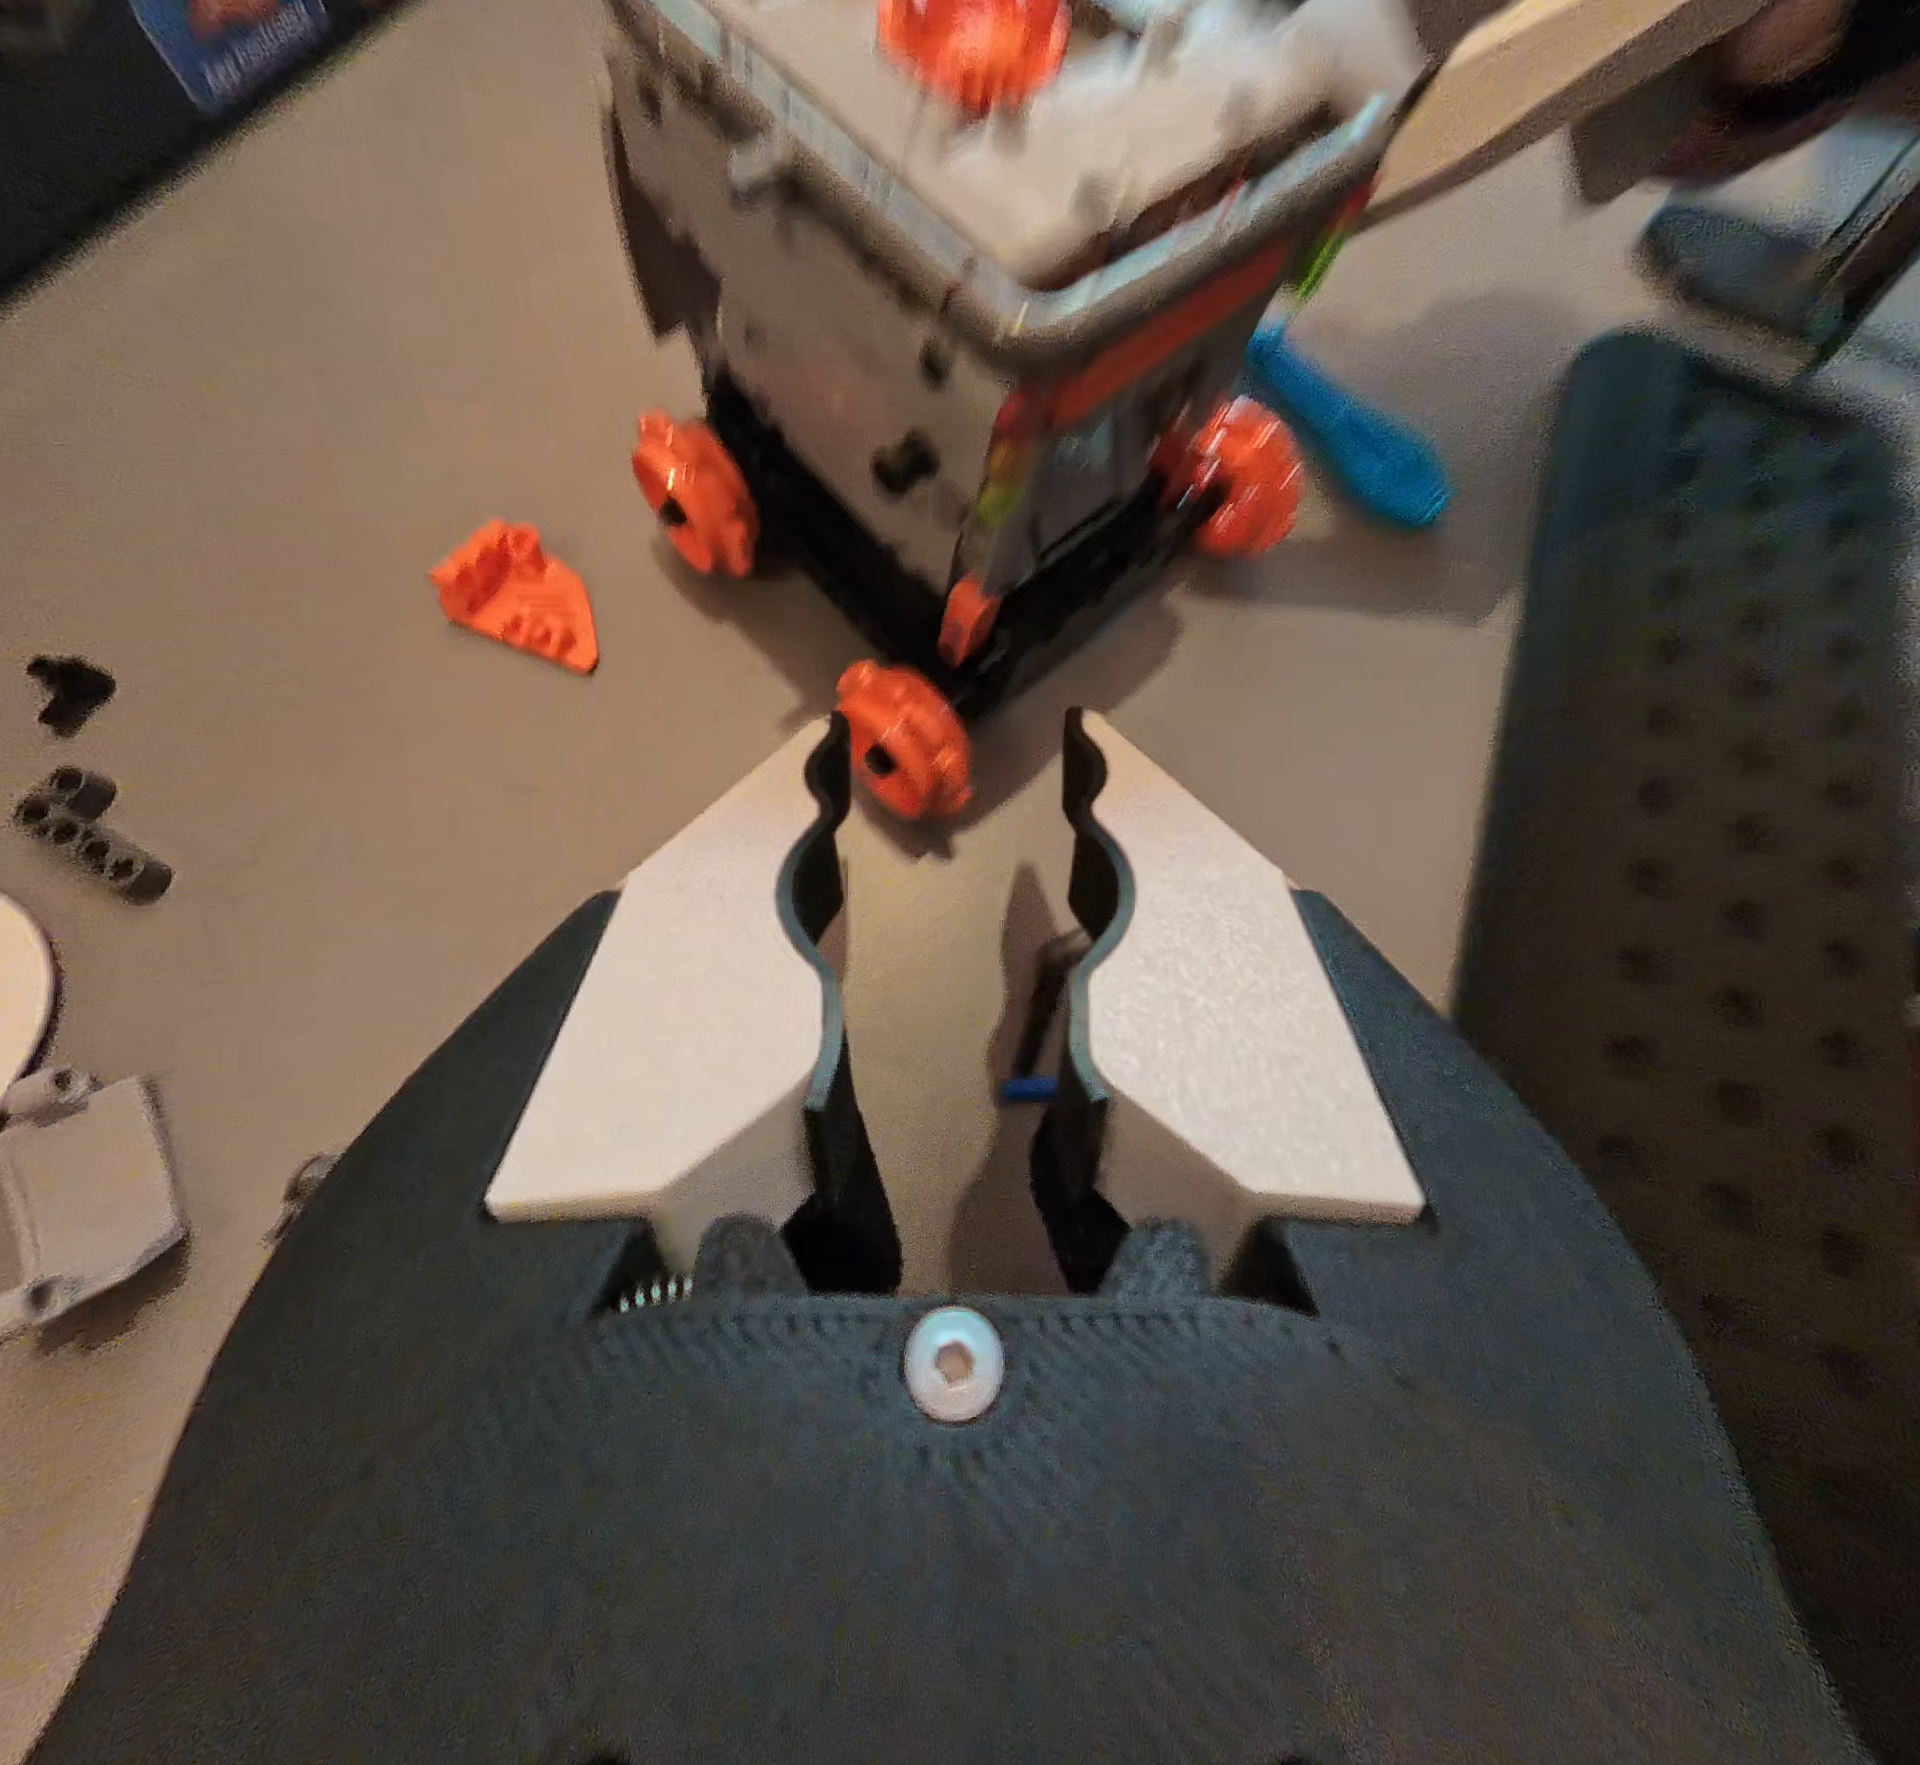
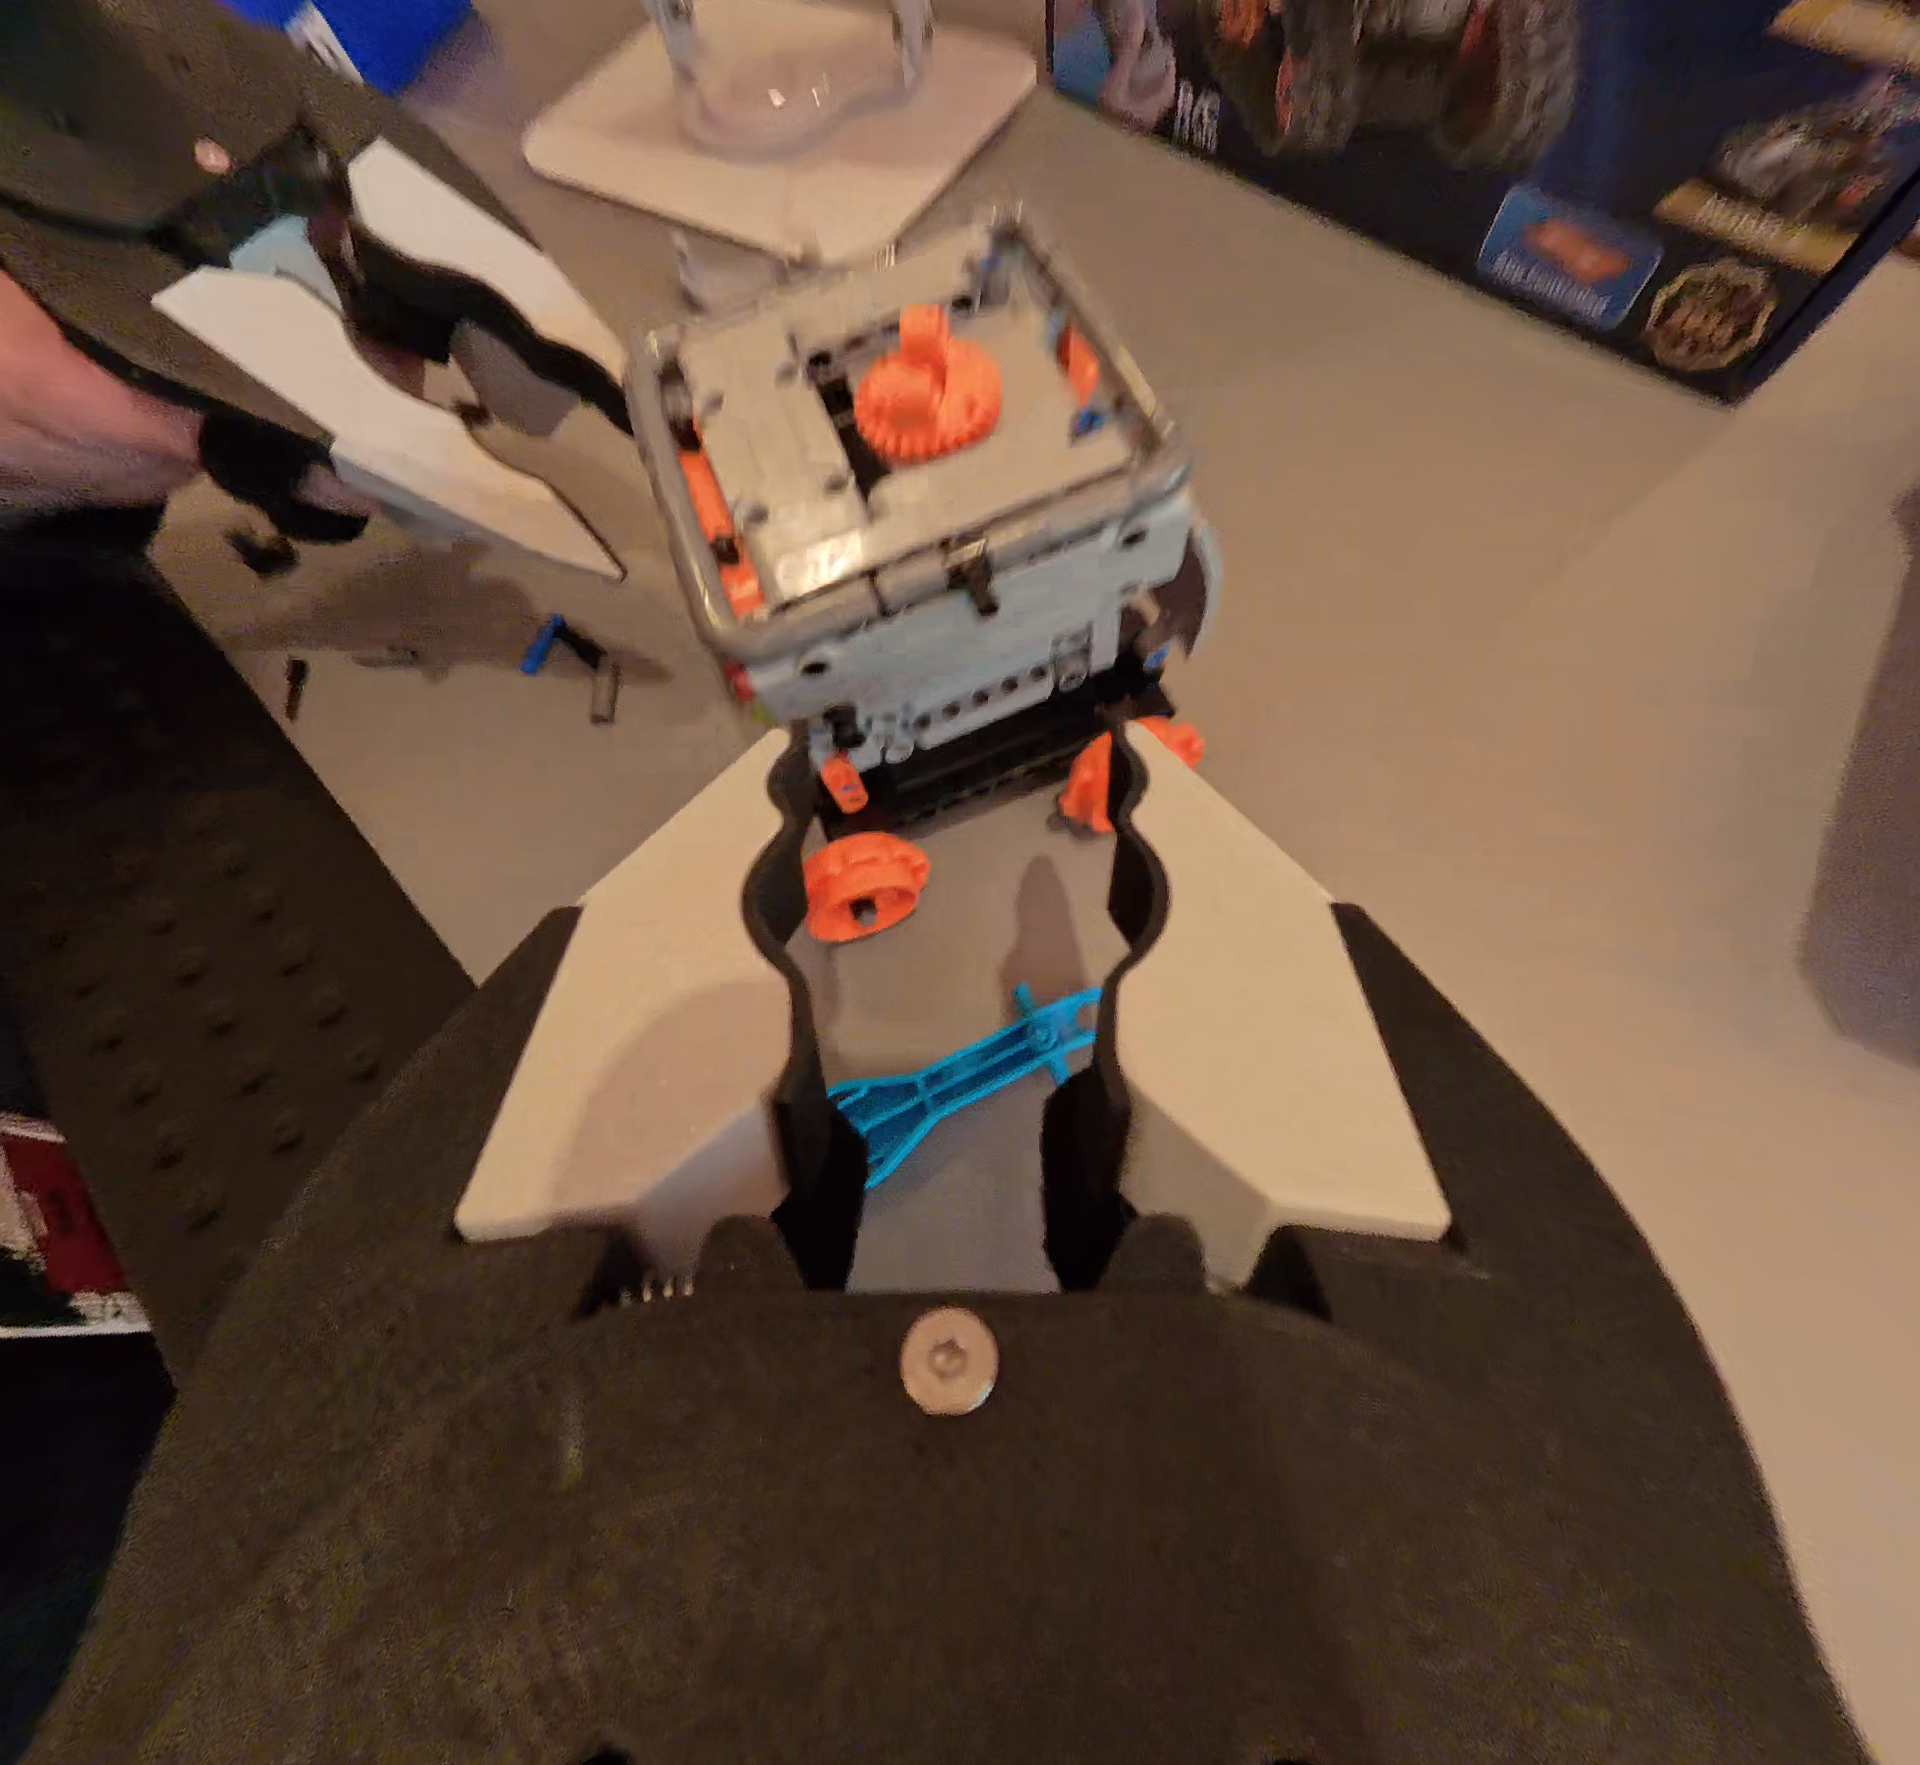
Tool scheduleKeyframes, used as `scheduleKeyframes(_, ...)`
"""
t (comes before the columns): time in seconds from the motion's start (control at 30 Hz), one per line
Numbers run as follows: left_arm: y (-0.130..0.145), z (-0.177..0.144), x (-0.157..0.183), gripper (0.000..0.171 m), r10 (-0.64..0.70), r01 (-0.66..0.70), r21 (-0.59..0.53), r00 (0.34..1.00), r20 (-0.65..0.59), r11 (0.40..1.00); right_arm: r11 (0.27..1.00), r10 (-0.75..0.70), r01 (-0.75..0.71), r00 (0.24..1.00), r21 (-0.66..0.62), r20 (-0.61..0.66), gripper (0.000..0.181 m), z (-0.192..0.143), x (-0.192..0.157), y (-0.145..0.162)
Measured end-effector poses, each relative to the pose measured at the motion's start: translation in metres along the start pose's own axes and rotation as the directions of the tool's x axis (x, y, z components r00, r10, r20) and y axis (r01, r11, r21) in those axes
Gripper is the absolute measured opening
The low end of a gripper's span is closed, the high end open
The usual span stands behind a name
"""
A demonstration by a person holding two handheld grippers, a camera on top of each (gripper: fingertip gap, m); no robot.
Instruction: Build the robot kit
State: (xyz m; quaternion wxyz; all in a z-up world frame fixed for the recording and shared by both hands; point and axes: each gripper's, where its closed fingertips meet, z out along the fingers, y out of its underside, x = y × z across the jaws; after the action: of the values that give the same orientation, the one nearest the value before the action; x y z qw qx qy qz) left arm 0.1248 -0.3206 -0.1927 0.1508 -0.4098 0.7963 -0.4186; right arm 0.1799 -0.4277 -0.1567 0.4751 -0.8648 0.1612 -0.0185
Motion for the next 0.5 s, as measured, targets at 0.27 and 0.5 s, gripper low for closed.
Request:
scheduleKeyframes(0.27,-0.059,-0.003,0.014,0.042,-0.316,0.347,0.214,0.934,-0.168,0.913,0.990,0.098,-0.114,0.979,0.080,0.176,0.052,0.018,0.032,-0.058)
scheduleKeyframes(0.5,-0.061,-0.001,0.000,0.027,-0.373,0.407,0.254,0.912,-0.172,0.877,0.981,0.181,-0.192,0.951,0.018,0.251,0.031,0.036,0.033,-0.053)
